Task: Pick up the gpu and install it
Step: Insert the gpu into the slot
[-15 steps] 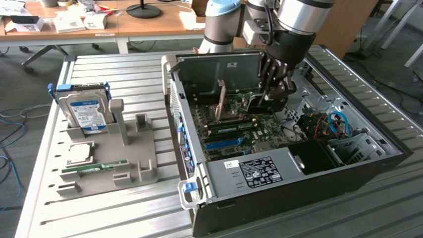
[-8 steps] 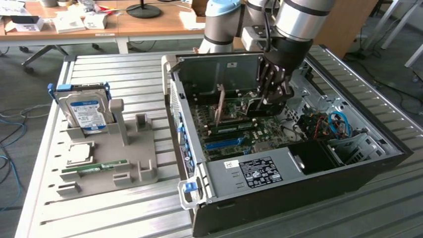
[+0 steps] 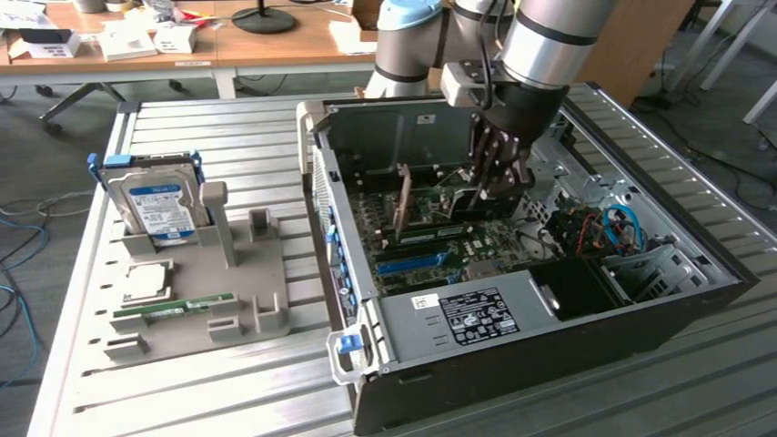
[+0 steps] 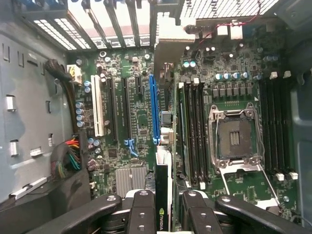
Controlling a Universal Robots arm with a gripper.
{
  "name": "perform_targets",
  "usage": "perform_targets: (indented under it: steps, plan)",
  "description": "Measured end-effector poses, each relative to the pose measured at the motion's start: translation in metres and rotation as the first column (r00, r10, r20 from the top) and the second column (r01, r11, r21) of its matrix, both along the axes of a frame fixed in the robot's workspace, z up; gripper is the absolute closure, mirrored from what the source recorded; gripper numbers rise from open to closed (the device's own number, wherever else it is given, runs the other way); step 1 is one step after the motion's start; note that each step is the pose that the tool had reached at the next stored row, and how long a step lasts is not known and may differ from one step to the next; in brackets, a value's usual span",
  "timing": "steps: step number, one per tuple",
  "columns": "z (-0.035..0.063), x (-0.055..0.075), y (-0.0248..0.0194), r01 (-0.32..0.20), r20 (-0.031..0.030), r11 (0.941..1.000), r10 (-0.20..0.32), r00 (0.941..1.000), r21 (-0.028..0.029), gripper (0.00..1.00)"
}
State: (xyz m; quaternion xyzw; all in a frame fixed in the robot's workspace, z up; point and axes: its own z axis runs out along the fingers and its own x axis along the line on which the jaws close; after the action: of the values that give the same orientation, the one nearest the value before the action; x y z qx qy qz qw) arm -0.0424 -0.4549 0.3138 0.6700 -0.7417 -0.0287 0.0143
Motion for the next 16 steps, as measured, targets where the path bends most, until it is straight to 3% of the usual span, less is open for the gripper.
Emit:
perform_targets:
  steps: [16]
  plan:
    - [-0.0022, -0.0074, -0.0001, 0.0, 0.0006, 1.0, 0.0, 1.0, 0.0009, 0.74]
